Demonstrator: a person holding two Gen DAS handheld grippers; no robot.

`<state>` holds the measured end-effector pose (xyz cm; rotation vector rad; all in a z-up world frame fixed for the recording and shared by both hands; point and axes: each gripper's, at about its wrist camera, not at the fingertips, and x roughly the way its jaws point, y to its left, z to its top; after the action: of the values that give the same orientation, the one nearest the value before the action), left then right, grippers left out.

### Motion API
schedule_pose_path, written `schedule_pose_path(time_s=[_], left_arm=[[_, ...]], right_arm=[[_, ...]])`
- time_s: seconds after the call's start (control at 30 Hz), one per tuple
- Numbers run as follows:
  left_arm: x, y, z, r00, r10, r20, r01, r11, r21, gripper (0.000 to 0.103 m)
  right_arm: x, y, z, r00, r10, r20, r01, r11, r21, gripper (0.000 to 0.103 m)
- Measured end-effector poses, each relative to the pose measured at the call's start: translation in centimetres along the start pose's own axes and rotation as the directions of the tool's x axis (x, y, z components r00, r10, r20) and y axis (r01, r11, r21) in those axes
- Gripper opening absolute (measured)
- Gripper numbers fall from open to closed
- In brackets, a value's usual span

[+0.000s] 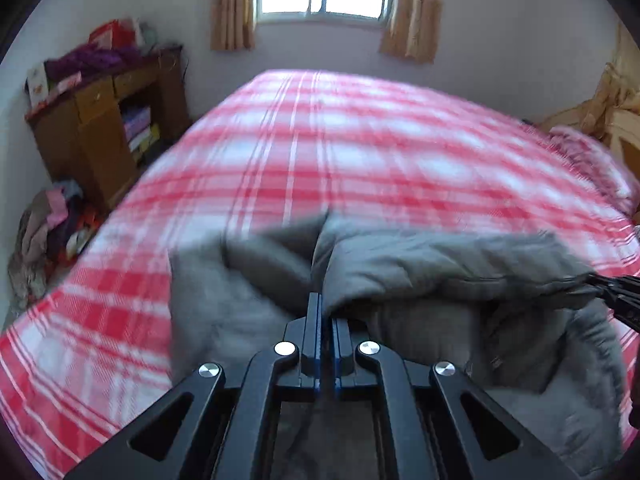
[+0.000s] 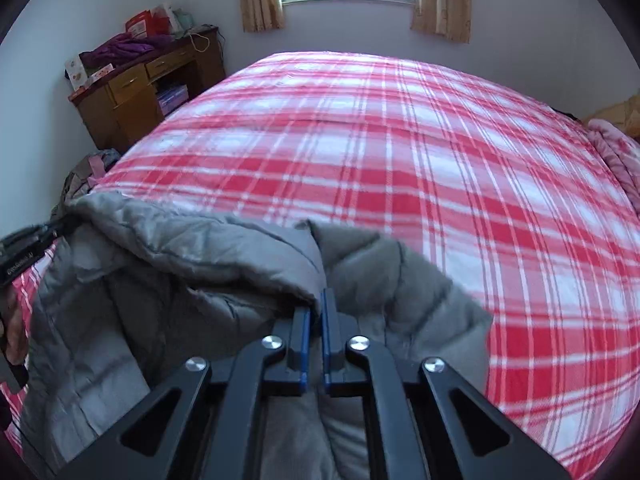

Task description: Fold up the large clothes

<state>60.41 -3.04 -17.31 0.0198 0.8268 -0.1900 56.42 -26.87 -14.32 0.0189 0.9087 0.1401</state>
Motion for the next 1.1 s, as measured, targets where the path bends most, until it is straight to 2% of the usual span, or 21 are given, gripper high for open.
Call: schedule_pose_path(time_s=[0.1, 0.17, 0.3, 0.33, 0.37, 0.4, 0.43, 0.47, 0.5, 0.6, 0.67, 0.7, 0.77, 0.83, 0.9, 0.93, 1.1], left_arm=[[1.5, -0.6, -1.2, 0.999, 0.042, -0.013, -0.042, 0.999, 0.020, 0.003], [1.4, -0.9, -1.1, 0.999, 0.041, -0.004, -0.041, 0.999, 0.024, 0.003], [0.2, -1.0, -0.6, 0.998, 0.062, -0.007, -0.062, 0.997, 0.041, 0.005], [-0.2, -0.9, -0.6, 0.998, 0.067, -0.006, -0.067, 0.997, 0.048, 0.010], [-1.1, -0.8, -0.4, 0.997, 0.081, -0.003, -0.081, 0.995, 0.056, 0.016], [-1.9, -0.7, -0.3, 0.995, 0.095, 0.010, -0.095, 0.994, 0.060, 0.037], [-2.9, -0.5, -0.2, 0.993, 0.113, 0.042, -0.116, 0.991, 0.060, 0.065], [-3.8, -0.2, -0.1, 0.988, 0.130, 0.077, -0.135, 0.989, 0.056, 0.078], [-5.1, 0.2, 0.1, 0.981, 0.150, 0.126, -0.157, 0.986, 0.047, 0.093], [-7.7, 0.7, 1.0, 0.971, 0.125, 0.206, -0.136, 0.990, 0.038, 0.093], [-8.5, 0.4, 2.3, 0.957, 0.165, 0.238, -0.177, 0.984, 0.030, 0.093], [-8.6, 0.1, 2.9, 0.952, 0.177, 0.248, -0.191, 0.981, 0.030, 0.093], [-8.4, -0.8, 4.3, 0.947, 0.179, 0.266, -0.193, 0.981, 0.025, 0.093], [-7.4, -1.7, 5.4, 0.949, 0.178, 0.261, -0.183, 0.983, -0.003, 0.093], [-5.5, -2.7, 6.6, 0.963, 0.150, 0.224, -0.147, 0.989, -0.033, 0.093], [-4.8, -3.0, 6.8, 0.964, 0.154, 0.215, -0.148, 0.988, -0.044, 0.093], [-0.2, -4.3, 5.7, 0.962, 0.225, 0.152, -0.225, 0.974, -0.019, 0.093]], right_arm=[[2.0, -0.3, -1.9, 0.999, -0.019, -0.034, 0.019, 1.000, 0.007, 0.006], [2.8, -0.5, -2.6, 0.999, -0.030, -0.039, 0.030, 1.000, 0.007, 0.006], [2.8, -0.7, -2.4, 0.999, -0.043, -0.030, 0.043, 0.999, -0.004, 0.006], [2.5, -0.7, -2.3, 0.999, -0.038, -0.025, 0.038, 0.999, -0.006, 0.006], [2.2, -0.8, -2.2, 0.999, -0.042, -0.020, 0.041, 0.999, -0.013, 0.007], [2.0, -0.9, -2.1, 0.999, -0.047, -0.018, 0.046, 0.999, -0.018, 0.010], [1.9, -1.1, -2.1, 0.999, -0.037, -0.019, 0.037, 0.999, -0.018, 0.015], [1.8, -1.3, -2.0, 0.999, -0.029, -0.021, 0.028, 0.999, -0.015, 0.028], [1.6, -1.5, -2.1, 0.999, -0.036, -0.018, 0.036, 0.999, -0.015, 0.034], [0.7, -1.9, -2.7, 0.999, -0.039, -0.017, 0.039, 0.999, -0.019, 0.049], [0.0, -2.2, -3.1, 0.999, -0.044, -0.023, 0.043, 0.999, -0.027, 0.049], [-0.6, -2.5, -3.2, 0.997, -0.078, -0.018, 0.077, 0.996, -0.036, 0.049], [-2.2, -3.1, -3.0, 0.995, -0.100, 0.022, 0.100, 0.995, -0.008, 0.049], [-3.8, -3.4, -2.0, 0.991, -0.113, 0.068, 0.110, 0.993, 0.045, 0.049], [-4.8, -2.8, -0.6, 0.988, -0.095, 0.119, 0.085, 0.993, 0.081, 0.050], [-4.8, -2.2, 0.1, 0.987, -0.086, 0.134, 0.075, 0.994, 0.085, 0.050], [-1.8, 1.4, 2.7, 0.989, -0.013, 0.149, 0.002, 0.997, 0.075, 0.050]])
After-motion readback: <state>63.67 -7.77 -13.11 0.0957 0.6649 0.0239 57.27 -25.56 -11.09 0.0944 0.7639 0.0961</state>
